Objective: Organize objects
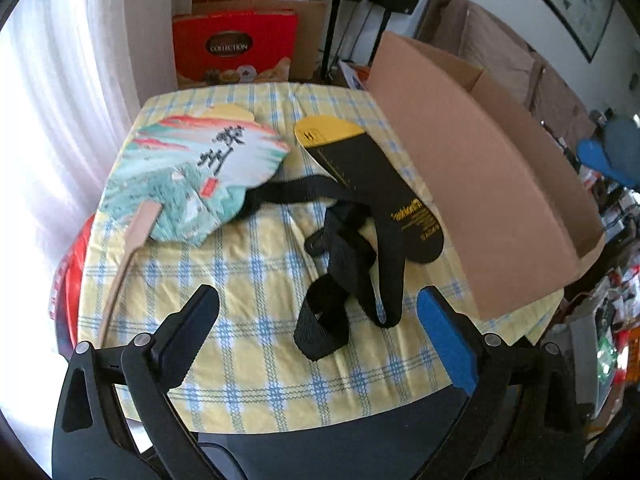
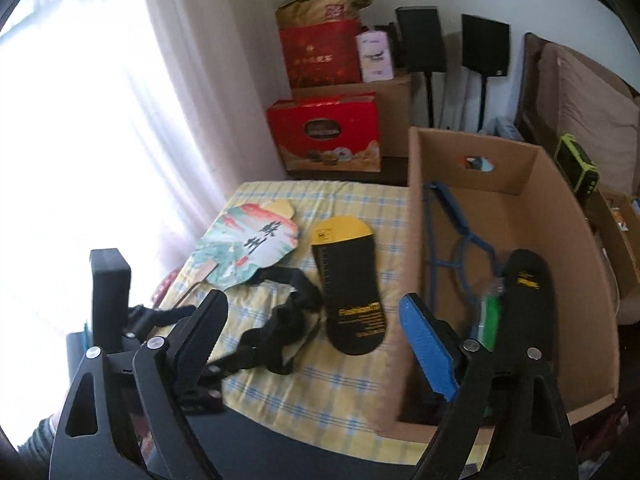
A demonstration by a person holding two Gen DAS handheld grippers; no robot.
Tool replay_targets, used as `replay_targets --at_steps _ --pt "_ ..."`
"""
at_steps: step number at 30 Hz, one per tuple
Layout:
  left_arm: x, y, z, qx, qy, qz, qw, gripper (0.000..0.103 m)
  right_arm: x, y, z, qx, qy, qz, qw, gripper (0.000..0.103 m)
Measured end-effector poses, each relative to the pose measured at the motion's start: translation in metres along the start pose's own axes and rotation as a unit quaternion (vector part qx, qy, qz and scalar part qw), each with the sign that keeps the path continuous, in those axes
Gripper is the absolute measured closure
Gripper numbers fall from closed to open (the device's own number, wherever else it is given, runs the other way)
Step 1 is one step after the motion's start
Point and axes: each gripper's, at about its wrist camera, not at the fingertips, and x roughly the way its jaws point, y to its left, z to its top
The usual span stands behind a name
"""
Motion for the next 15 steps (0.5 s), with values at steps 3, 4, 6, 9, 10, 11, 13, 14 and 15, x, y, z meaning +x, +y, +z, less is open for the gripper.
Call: replay_targets --at_steps 3,4,6,9,10,11,13,14,15 --pt "0.007 -0.002 -0.005 0.003 0.001 -0.003 1.0000 0.006 0.012 0.006 0.001 0.003 0.009 0.006 1.000 0.022" --pt "0.009 -0.002 -0.007 0.004 0.000 -0.001 1.0000 0.008 0.019 0.008 0.002 0.005 0.013 0.009 1.000 0.024" --pt "0.013 -0.003 -0.009 0.005 0.001 0.002 1.0000 0.014 0.028 0.011 0.003 0.006 0.021 0.009 1.000 0.029" --pt "0.020 -0.004 -0.012 0.006 0.004 0.008 0.9999 0.027 0.045 0.013 0.001 0.015 0.035 0.007 0.999 0.035" --pt "0.023 -0.003 -0.013 0.007 0.005 0.011 0.9999 0.034 0.051 0.013 0.001 0.019 0.040 0.007 0.999 0.036" --pt "0.025 -0.002 -0.014 0.007 0.008 0.013 0.9999 0.038 0.055 0.012 0.000 0.022 0.044 0.006 0.999 0.039" --pt "0.030 0.001 -0.015 0.003 0.015 0.011 0.9998 0.057 0.064 0.014 0.000 0.023 0.053 0.002 0.998 0.040" --pt "0.032 0.003 -0.015 0.000 0.018 0.008 0.9998 0.062 0.067 0.014 -0.001 0.023 0.056 0.000 0.998 0.040" --pt "0.033 0.006 -0.016 -0.005 0.021 0.003 0.9998 0.073 0.071 0.014 -0.001 0.022 0.059 -0.001 0.998 0.040"
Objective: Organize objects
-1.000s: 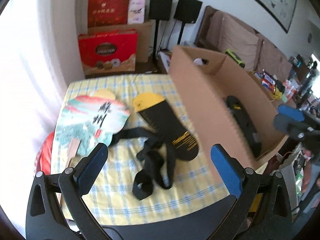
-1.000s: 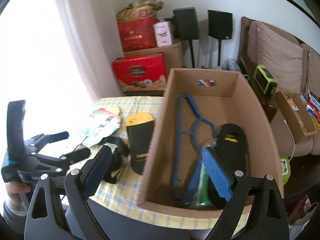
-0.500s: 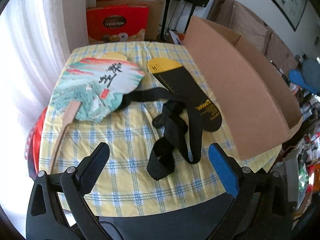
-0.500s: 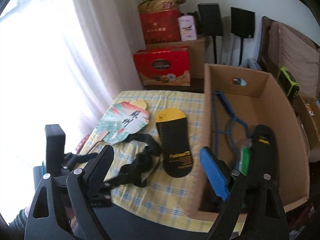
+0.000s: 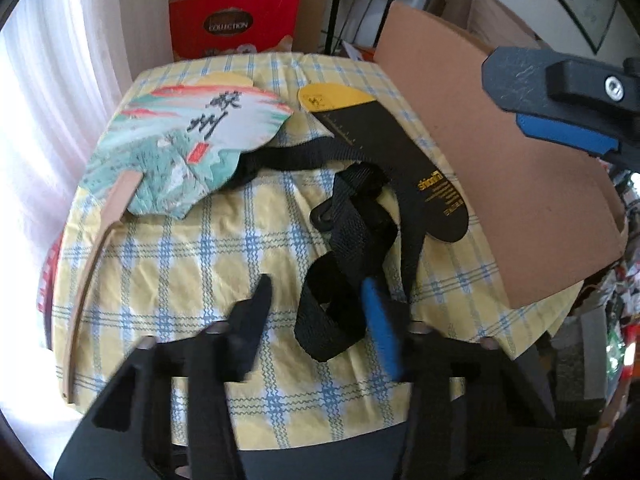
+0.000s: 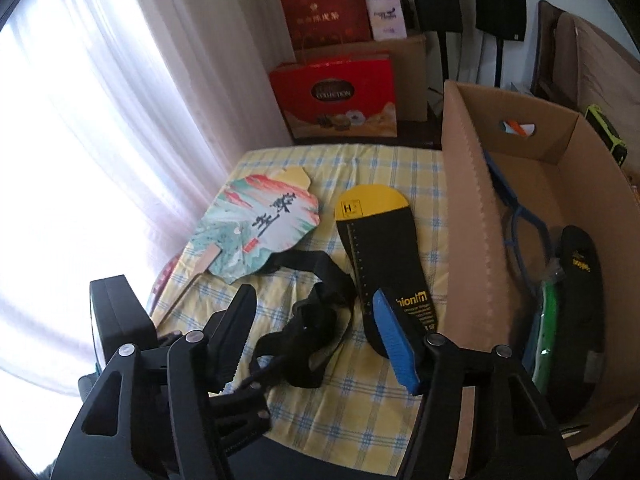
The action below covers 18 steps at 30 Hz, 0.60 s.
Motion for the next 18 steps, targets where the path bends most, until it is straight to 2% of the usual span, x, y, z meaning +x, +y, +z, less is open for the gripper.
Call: replay_targets --at_steps 1,5,18 --pt "0.001 0.003 -0.001 -0.005 0.001 -0.006 1.0000 0.083 0.004 0.001 0.000 -0.002 0.003 -0.002 1.000 0.040" --pt "0.000 0.014 -0.003 -0.018 -0.003 -0.013 0.9998 0.097 0.017 0.007 0.000 -0.014 0.015 -0.015 1.000 0.040" --pt "-0.017 0.035 -0.004 -0.023 -0.017 -0.015 0.9995 0.101 0.093 0.002 0.004 -0.004 0.074 -0.051 0.996 0.046"
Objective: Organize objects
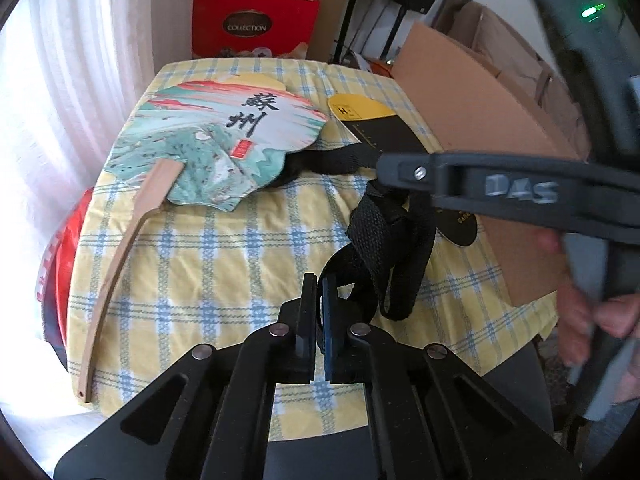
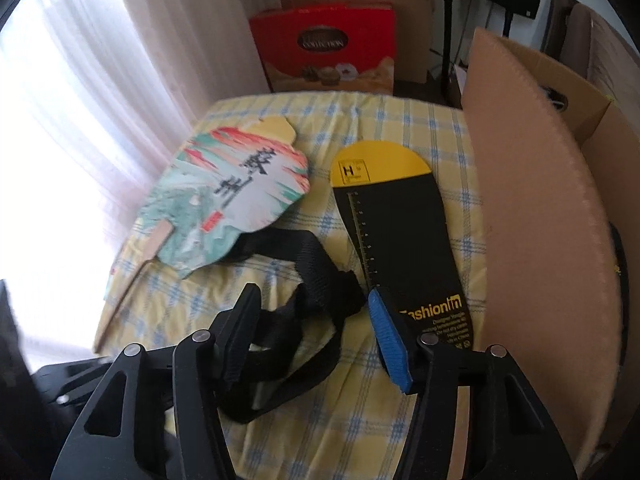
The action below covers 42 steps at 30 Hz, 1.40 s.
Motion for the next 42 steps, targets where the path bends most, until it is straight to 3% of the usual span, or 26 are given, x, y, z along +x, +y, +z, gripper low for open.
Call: replay_targets --at_steps 10,14,17,22,42 --pt "-0.002 0.027 -0.003 -0.029 0.009 0.004 0.9995 0.101 0.028 0.000 -0.002 -0.001 0.027 -0.002 1.000 0.050" --pt "-0.002 0.030 -0.005 -0.035 0.013 0.001 0.9993 0.101 0.031 0.005 -0.006 -0.019 0.026 -0.016 0.999 0.056" --pt "0.001 0.029 -0.006 -0.035 0.017 -0.001 0.9992 0.101 0.030 0.001 -0.005 -0.010 0.021 -0.010 1.000 0.072" --pt "0.000 0.023 -0.008 -0.033 0.018 -0.007 0.9993 0.101 0.021 0.000 -0.008 -0.010 0.014 -0.001 1.000 0.075" --pt "-0.036 -0.028 0.025 0.002 -0.021 -0.036 0.9991 0.101 -0.125 -0.001 0.012 -0.003 -0.128 0.041 0.991 0.075"
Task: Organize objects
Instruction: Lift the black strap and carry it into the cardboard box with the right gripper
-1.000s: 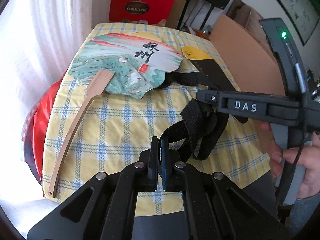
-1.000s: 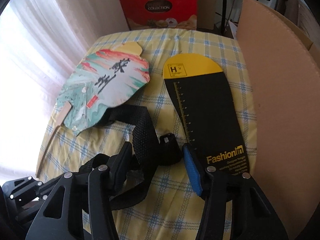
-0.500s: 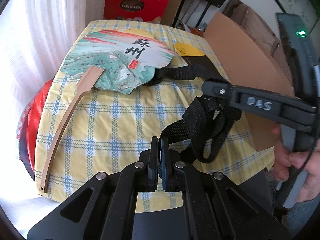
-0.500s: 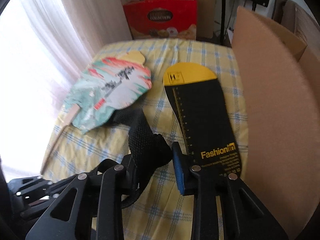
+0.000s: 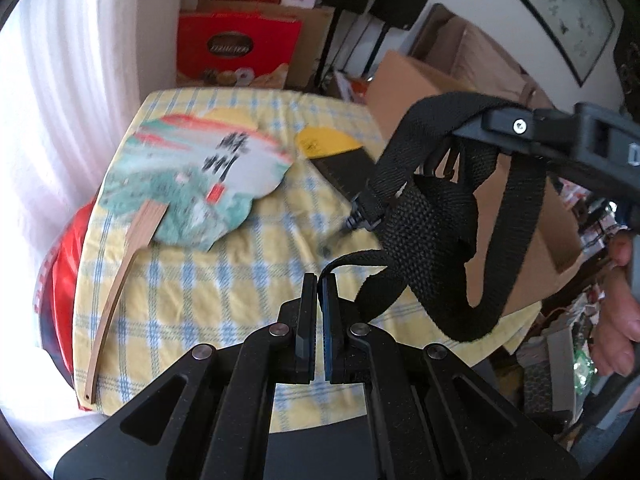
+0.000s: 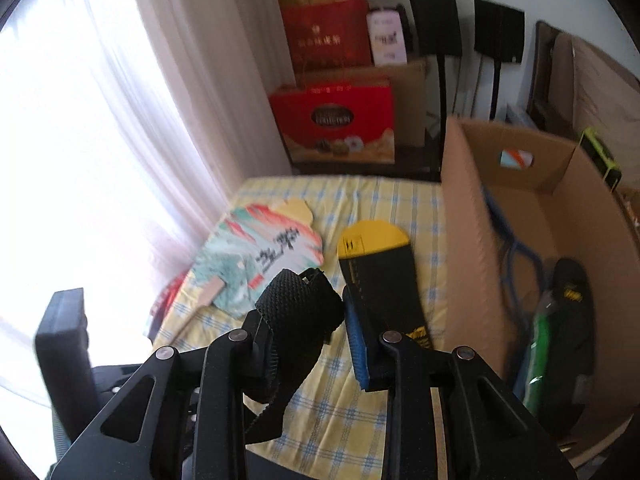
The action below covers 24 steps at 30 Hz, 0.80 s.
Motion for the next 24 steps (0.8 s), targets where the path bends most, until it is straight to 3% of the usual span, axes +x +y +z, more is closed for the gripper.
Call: replay_targets --at_steps 14,24 --pt "-0.044 -0.077 0.053 0.048 -0.052 -0.059 0.9958 0.101 -0.105 -0.019 0.035 -0.008 -0.083 -0.015 0.996 0.075" --pt "-0.037 -0.142 0.060 0.094 -0.043 -0.091 0.9905 0.101 -0.146 -0.057 0.036 0.009 -0.106 -0.040 0.993 0.075"
